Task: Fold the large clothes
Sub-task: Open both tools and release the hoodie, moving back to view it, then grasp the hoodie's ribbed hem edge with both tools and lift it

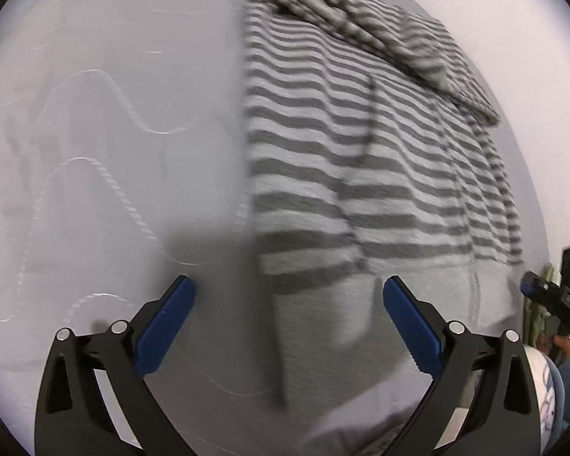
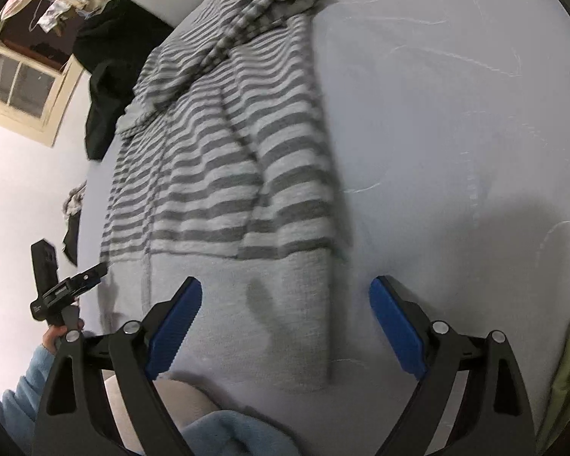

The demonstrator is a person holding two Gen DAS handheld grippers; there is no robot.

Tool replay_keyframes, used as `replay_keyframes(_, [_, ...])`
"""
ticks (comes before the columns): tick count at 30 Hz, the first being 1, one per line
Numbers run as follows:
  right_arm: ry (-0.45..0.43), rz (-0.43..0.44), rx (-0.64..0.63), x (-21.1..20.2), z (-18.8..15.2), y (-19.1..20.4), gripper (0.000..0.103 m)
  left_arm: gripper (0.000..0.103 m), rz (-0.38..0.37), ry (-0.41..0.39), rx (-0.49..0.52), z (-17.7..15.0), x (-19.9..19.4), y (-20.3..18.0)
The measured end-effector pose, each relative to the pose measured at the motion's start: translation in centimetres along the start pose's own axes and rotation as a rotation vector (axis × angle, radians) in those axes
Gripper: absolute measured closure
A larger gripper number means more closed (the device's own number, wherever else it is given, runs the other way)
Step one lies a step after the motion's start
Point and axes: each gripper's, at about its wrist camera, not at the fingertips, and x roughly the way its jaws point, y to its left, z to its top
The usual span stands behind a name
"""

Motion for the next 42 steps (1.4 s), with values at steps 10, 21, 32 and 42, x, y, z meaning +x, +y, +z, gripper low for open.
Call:
replay_keyframes(10, [0.02,0.027,-0.018,1.6,0.2,2.1,0.025,0.007,-0.112,0.041,0.033,0.1,1.1,-3.4])
replay_keyframes(21, [0.006,-0.025,-0.041,0.8,0.3,1.6,0.094,0.073,-0.141,0.028,-0.061,0.5,0.2,-1.2])
replay_keyframes(32, [-0.106,0.034,-0.029,-3.4,2.0,3.9,0.095,0.089,-0.177,-0.074,-0.102,1.4,-2.7,-1.3])
replay_keyframes(42, [-0.275,0.022,-0.084,-7.5,5.7,7.4,0.095,0.089,-0.213,-0.258,-0.08,5.8,-8.0,-2.6])
